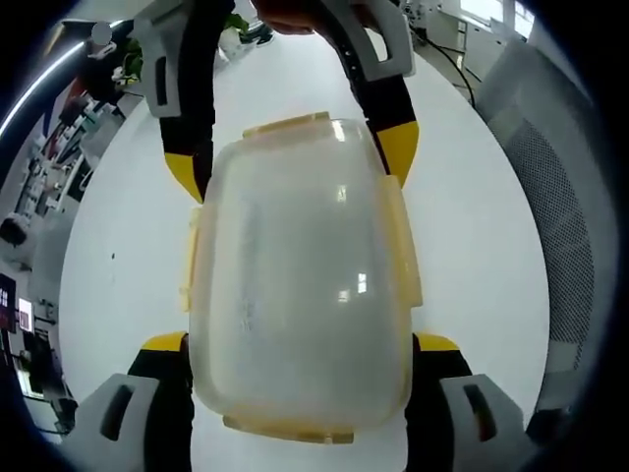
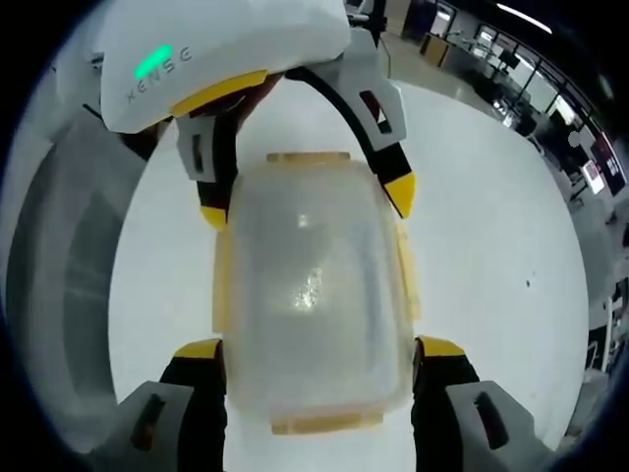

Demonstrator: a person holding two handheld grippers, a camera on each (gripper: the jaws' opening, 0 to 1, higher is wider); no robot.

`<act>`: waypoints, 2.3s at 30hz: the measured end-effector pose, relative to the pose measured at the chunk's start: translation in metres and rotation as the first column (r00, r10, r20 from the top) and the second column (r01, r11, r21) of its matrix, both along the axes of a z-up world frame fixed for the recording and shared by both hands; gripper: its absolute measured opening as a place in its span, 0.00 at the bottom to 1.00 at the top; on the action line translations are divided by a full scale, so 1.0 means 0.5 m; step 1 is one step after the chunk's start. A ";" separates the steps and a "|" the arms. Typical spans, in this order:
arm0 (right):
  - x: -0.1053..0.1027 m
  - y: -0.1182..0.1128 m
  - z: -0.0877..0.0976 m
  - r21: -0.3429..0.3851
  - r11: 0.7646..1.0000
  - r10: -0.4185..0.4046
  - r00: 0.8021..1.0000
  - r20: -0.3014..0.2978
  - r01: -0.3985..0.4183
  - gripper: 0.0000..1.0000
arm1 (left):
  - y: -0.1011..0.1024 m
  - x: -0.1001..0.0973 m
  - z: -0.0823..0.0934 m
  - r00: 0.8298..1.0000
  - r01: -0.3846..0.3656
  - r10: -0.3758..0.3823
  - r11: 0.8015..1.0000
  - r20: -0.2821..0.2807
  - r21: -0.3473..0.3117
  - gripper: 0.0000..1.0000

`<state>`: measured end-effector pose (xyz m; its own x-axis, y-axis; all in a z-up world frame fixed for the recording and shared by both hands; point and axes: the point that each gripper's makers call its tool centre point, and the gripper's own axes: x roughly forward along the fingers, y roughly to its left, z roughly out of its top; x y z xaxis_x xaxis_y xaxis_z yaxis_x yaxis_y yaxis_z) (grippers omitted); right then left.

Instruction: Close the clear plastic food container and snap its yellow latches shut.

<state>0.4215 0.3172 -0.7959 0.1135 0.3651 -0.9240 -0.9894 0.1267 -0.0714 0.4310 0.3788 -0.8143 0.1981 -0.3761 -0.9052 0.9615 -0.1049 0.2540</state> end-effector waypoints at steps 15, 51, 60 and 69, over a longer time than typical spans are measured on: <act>-0.008 -0.003 0.006 0.018 1.000 -0.014 0.999 0.033 0.013 0.77 | 0.004 -0.005 0.011 0.999 0.019 -0.018 1.000 0.032 -0.017 0.97; -0.060 -0.048 0.072 0.169 0.959 -0.237 0.971 0.026 0.229 0.74 | 0.049 -0.040 0.092 0.963 -0.267 0.262 0.921 -0.056 -0.285 0.96; -0.078 -0.051 0.096 0.287 0.903 -0.338 0.941 0.020 0.318 0.75 | 0.062 -0.057 0.123 0.923 -0.383 0.360 0.828 -0.135 -0.409 0.96; -0.108 -0.058 0.106 0.385 0.832 -0.429 0.903 -0.008 0.399 0.74 | 0.085 -0.082 0.130 0.890 -0.454 0.412 0.755 -0.196 -0.474 0.96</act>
